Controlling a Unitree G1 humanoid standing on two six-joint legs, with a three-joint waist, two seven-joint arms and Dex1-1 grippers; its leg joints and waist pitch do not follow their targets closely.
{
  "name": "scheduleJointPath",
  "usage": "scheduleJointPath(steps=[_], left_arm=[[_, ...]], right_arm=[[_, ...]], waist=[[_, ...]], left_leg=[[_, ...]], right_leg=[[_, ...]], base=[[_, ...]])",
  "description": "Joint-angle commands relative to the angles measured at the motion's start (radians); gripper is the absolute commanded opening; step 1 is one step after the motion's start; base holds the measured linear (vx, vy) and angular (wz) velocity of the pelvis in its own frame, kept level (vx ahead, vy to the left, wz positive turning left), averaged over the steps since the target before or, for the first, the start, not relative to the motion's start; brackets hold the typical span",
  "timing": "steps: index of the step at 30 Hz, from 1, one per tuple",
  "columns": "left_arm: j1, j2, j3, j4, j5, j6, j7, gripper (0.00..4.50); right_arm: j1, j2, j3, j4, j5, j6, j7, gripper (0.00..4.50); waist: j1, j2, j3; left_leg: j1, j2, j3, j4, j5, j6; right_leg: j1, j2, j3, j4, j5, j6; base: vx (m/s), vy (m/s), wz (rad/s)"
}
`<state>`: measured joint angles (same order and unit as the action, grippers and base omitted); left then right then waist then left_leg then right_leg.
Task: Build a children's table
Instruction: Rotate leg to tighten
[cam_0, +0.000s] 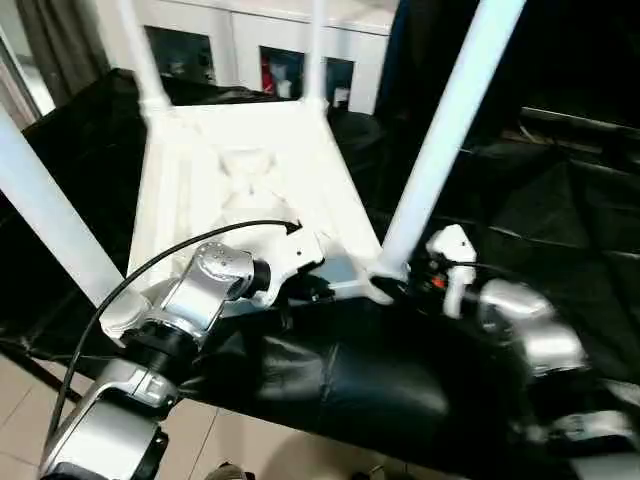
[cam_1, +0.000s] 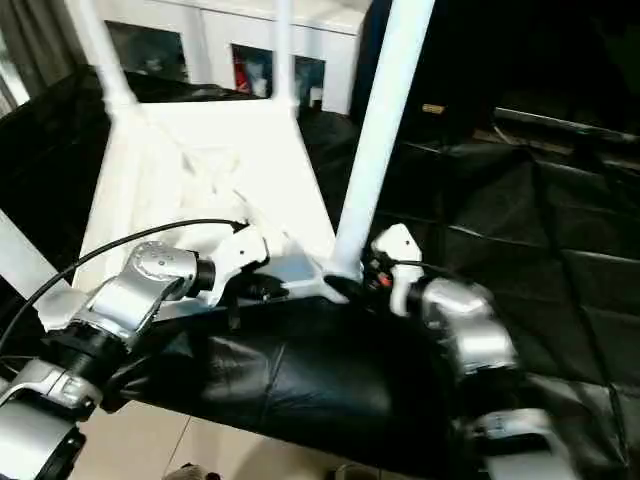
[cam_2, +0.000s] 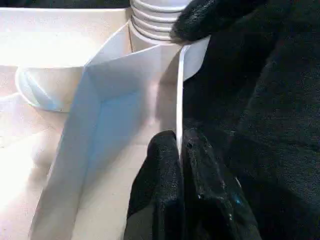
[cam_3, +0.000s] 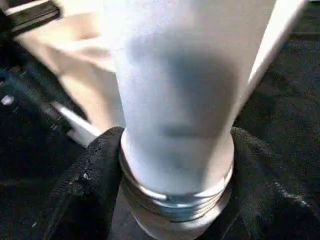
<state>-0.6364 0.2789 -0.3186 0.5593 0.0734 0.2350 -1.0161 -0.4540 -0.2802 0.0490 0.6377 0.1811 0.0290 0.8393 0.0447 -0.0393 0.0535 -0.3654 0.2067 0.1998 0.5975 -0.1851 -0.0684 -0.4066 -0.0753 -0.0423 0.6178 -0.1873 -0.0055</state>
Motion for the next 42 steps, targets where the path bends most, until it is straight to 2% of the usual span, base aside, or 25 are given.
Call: scheduleJointPath(steps=[1, 4, 7, 9, 11, 13, 15, 18, 22, 23, 26, 28, 29, 32, 35, 38, 42], left_arm=[[-0.002, -0.047, 0.040, 0.058, -0.019, -0.004, 0.101, 0.00], [-0.034, -0.103, 0.056, 0.113, -0.009, -0.006, 0.203, 0.00], [-0.084, -0.185, 0.058, 0.198, 0.010, -0.028, 0.325, 0.00], [-0.101, -0.228, 0.046, 0.234, 0.019, -0.051, 0.354, 0.00], [-0.103, -0.241, 0.038, 0.240, 0.021, -0.055, 0.348, 0.00], [-0.104, -0.252, 0.027, 0.246, 0.025, -0.068, 0.332, 0.00], [-0.104, -0.252, 0.022, 0.249, 0.026, -0.080, 0.309, 0.00], [-0.098, -0.222, 0.015, 0.250, 0.025, -0.105, 0.244, 0.00], [-0.087, -0.181, 0.015, 0.233, 0.016, -0.110, 0.174, 0.00], [-0.074, -0.141, 0.015, 0.206, -0.001, -0.116, 0.098, 0.00], [-0.058, -0.099, 0.012, 0.171, -0.023, -0.127, 0.009, 0.00], [-0.039, -0.060, 0.011, 0.132, -0.051, -0.144, -0.088, 0.00], [-0.039, -0.060, 0.011, 0.132, -0.051, -0.144, -0.088, 0.00], [-0.011, 0.012, -0.004, 0.052, -0.085, -0.131, -0.230, 0.00], [0.002, 0.046, -0.012, 0.004, -0.108, -0.104, -0.304, 0.00], [0.003, 0.059, -0.011, -0.005, -0.112, -0.103, -0.325, 0.00], [-0.003, 0.064, 0.001, 0.006, -0.106, -0.111, -0.325, 0.00]], right_arm=[[0.006, 0.038, -0.016, 0.022, -0.010, -0.002, -0.094, 2.77], [0.006, 0.103, -0.034, 0.045, -0.023, 0.006, -0.234, 2.76], [-0.023, 0.193, -0.046, 0.101, -0.057, 0.021, -0.436, 2.76], [-0.038, 0.231, -0.004, 0.118, -0.100, -0.001, -0.464, 2.76], [-0.041, 0.243, 0.015, 0.119, -0.112, -0.015, -0.452, 3.32], [-0.044, 0.250, 0.040, 0.115, -0.134, -0.035, -0.444, 3.48], [-0.048, 0.244, 0.048, 0.116, -0.149, -0.058, -0.439, 3.82], [-0.053, 0.205, 0.025, 0.115, -0.144, -0.099, -0.413, 3.96], [-0.045, 0.140, 0.012, 0.095, -0.120, -0.113, -0.309, 4.13], [-0.026, 0.076, 0.016, 0.059, -0.102, -0.112, -0.184, 4.13], [-0.003, 0.017, 0.020, 0.016, -0.076, -0.104, -0.056, 4.13], [0.017, -0.026, 0.017, -0.025, -0.042, -0.080, 0.046, 4.13], [0.017, -0.026, 0.017, -0.025, -0.042, -0.080, 0.046, 4.13], [0.041, -0.086, 0.037, -0.089, 0.001, -0.030, 0.184, 4.13], [0.047, -0.109, 0.059, -0.108, 0.014, -0.021, 0.253, 4.13], [0.048, -0.117, 0.064, -0.115, 0.020, -0.010, 0.289, 4.13], [0.045, -0.117, 0.059, -0.122, 0.031, 0.013, 0.318, 3.80]], waist=[[0.008, -0.013, -0.060], [0.009, -0.014, -0.062], [0.008, -0.008, -0.063], [0.012, -0.007, -0.063], [0.014, -0.009, -0.063], [0.016, -0.009, -0.063], [0.015, -0.007, -0.063], [0.017, -0.008, -0.062], [0.018, -0.009, -0.064], [0.021, -0.010, -0.065], [0.022, -0.011, -0.065], [0.022, -0.009, -0.066], [0.022, -0.008, -0.065], [0.025, -0.006, -0.065], [0.028, -0.004, -0.063], [0.032, -0.007, -0.063], [0.039, -0.006, -0.063]], left_leg=[[0.011, 0.023, -0.012, -0.068, -0.193, 0.043], [0.011, 0.023, -0.013, -0.071, -0.194, 0.029], [0.012, 0.020, -0.013, -0.072, -0.191, 0.020], [0.012, 0.019, -0.013, -0.072, -0.198, 0.017], [0.012, 0.018, -0.013, -0.072, -0.211, 0.024], [0.009, 0.019, -0.014, -0.073, -0.208, 0.032], [0.009, 0.019, -0.014, -0.074, -0.214, 0.034], [0.010, 0.020, -0.015, -0.075, -0.231, 0.037], [0.008, 0.021, -0.015, -0.074, -0.216, 0.048], [0.007, 0.021, -0.015, -0.072, -0.207, 0.057], [0.000, 0.023, -0.013, -0.069, -0.178, 0.092], [0.005, 0.025, -0.013, -0.070, -0.183, 0.094], [0.004, 0.027, -0.013, -0.071, -0.184, 0.093], [0.009, 0.031, -0.015, -0.073, -0.185, 0.089], [0.010, 0.033, -0.011, -0.074, -0.189, 0.078], [0.011, 0.032, -0.010, -0.074, -0.189, 0.066], [0.012, 0.032, -0.010, -0.074, -0.185, 0.058]], right_leg=[[0.042, -0.061, 0.036, -0.081, -0.255, -0.212], [0.042, -0.060, 0.036, -0.082, -0.257, -0.202], [0.040, -0.059, 0.037, -0.084, -0.247, -0.199], [0.041, -0.059, 0.037, -0.085, -0.242, -0.193], [0.043, -0.061, 0.037, -0.088, -0.253, -0.187], [0.043, -0.060, 0.036, -0.087, -0.246, -0.182], [0.043, -0.061, 0.036, -0.088, -0.249, -0.181], [0.042, -0.064, 0.036, -0.092, -0.286, -0.174], [0.047, -0.062, 0.034, -0.089, -0.255, -0.180], [0.049, -0.062, 0.034, -0.087, -0.234, -0.185], [0.052, -0.062, 0.035, -0.078, -0.164, -0.209], [0.049, -0.063, 0.034, -0.079, -0.175, -0.221], [0.048, -0.063, 0.035, -0.078, -0.171, -0.228], [0.048, -0.062, 0.034, -0.073, -0.157, -0.242], [0.045, -0.062, 0.035, -0.071, -0.145, -0.252], [0.046, -0.062, 0.035, -0.071, -0.140, -0.258], [0.046, -0.064, 0.036, -0.070, -0.144, -0.253]], base=[[0.000, 0.000, 0.00], [0.000, 0.000, 0.00], [0.000, 0.000, 0.00], [0.000, 0.000, 0.00], [0.000, 0.000, 0.00], [0.000, 0.000, 0.00], [0.000, 0.000, 0.00], [0.000, 0.000, 0.00], [0.000, 0.000, 0.00], [0.000, 0.000, 0.00], [0.000, 0.000, 0.00], [0.000, 0.000, 0.00], [0.000, 0.000, 0.00], [0.000, 0.000, 0.00], [0.000, 0.000, 0.00], [0.000, 0.000, 0.00], [0.000, 0.000, 0.00]])
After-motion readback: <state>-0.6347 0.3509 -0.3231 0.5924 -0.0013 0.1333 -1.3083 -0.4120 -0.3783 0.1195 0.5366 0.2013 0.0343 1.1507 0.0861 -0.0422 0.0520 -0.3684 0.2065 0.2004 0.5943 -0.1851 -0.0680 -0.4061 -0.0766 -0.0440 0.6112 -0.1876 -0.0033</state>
